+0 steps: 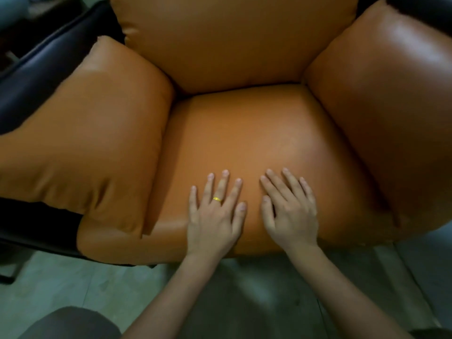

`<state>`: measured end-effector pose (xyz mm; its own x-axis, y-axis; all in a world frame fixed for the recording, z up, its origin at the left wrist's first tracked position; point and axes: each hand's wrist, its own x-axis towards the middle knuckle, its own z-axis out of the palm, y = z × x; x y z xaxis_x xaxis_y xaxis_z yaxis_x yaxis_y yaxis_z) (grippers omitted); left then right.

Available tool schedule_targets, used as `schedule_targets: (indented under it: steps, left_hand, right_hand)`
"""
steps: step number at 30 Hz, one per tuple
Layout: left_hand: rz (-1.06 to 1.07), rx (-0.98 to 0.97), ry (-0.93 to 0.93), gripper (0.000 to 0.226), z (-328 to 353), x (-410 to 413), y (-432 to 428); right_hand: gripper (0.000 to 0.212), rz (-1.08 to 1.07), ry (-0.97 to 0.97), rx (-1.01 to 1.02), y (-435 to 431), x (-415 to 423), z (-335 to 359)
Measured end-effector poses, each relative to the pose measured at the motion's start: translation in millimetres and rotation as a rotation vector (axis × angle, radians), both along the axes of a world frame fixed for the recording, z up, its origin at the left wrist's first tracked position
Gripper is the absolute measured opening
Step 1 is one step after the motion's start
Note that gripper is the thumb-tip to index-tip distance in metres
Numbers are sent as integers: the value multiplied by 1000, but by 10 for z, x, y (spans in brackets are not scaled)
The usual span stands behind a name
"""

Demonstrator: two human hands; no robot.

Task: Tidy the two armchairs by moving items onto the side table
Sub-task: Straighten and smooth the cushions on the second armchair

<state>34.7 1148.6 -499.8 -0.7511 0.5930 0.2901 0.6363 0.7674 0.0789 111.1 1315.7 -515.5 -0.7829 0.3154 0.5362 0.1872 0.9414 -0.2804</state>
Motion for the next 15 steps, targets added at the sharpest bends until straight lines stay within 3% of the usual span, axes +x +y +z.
schedule_targets:
  steps: [7, 15]
  left_hand:
    - [9, 108, 167, 53, -286, -162, 144]
    - [23, 120, 154, 52, -247, -103, 126]
  right_hand:
    - [47, -25, 193, 122, 139, -191, -335]
    - [46, -26, 207, 93, 88, -132, -255]
